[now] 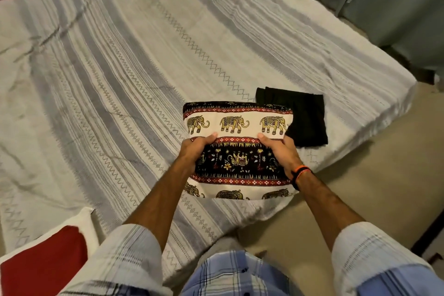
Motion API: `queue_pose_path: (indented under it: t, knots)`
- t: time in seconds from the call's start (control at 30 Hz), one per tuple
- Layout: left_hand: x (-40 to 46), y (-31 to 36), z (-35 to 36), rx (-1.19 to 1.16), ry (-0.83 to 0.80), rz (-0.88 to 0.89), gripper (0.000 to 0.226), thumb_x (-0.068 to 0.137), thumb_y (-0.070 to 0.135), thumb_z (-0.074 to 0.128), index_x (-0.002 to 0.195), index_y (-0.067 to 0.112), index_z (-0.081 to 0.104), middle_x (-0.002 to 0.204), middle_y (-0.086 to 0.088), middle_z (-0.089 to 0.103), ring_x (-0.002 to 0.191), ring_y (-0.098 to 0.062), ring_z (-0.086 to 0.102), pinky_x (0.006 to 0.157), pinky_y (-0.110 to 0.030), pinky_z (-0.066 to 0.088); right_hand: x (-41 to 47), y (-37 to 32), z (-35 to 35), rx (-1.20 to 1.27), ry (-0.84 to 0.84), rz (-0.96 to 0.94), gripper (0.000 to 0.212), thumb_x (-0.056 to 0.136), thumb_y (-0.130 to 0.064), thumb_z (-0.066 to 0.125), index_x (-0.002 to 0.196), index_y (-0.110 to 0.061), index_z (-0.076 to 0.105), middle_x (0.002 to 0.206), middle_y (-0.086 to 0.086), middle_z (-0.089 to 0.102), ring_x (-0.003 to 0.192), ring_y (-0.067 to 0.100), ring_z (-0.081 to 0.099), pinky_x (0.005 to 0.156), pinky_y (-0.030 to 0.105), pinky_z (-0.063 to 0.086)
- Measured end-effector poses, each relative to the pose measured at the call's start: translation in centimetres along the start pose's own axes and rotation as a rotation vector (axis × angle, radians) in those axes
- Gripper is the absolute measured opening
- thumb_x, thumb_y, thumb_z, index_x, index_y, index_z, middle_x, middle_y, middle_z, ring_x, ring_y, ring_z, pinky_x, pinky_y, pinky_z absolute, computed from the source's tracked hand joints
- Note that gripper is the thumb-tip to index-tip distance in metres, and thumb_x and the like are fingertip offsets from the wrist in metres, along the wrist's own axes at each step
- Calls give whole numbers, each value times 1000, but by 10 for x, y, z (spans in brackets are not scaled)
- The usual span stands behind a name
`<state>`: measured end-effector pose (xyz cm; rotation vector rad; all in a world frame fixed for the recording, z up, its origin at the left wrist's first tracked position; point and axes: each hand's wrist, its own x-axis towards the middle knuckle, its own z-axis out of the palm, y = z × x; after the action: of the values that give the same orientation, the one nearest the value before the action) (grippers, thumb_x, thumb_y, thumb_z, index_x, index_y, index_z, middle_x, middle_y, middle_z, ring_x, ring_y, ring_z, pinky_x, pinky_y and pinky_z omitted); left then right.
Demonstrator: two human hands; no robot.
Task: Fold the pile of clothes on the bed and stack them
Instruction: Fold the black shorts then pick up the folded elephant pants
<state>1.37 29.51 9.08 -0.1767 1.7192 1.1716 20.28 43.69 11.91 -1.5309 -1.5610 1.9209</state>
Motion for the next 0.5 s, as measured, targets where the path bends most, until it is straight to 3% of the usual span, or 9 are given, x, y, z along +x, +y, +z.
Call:
queue_pose_path:
  t: [0.1, 0.3, 0.4, 0.5]
  knots:
    - [26, 26, 6, -18, -9, -13, 71, 68, 45, 84, 122, 7, 57, 103, -9, 73, 93, -27, 69, 66, -35, 50, 37, -18, 3, -10, -1, 4, 45, 87, -33, 72, 130, -21, 60, 119, -7, 66, 108, 11, 58, 97, 31, 38]
    - [80, 58, 14, -26, 35, -67, 96, 54, 56, 87, 129, 9, 51, 111, -9, 70, 98, -29, 67, 70, -39, 53, 104, -42, 11, -57, -15, 54, 44, 87, -34, 72, 128, -24, 61, 115, -10, 66, 99, 2, 58, 97, 31, 39]
    - [118, 67, 17, -24, 61, -71, 125, 35, 65, 89, 137, 11, 43, 123, -10, 65, 108, -31, 64, 91, -53, 51, 142, -50, 15, -80, -36, 77, 45, 88, -33, 71, 130, -23, 59, 116, -10, 64, 100, 4, 57, 97, 31, 37]
    - [156, 77, 21, -29, 67, -89, 129, 31, 67, 90, 137, 11, 43, 126, -9, 63, 111, -32, 62, 97, -56, 48, 182, -57, 20, -103, -52, 99, 47, 89, -32, 70, 133, -22, 57, 120, -9, 62, 107, 9, 55, 98, 31, 37]
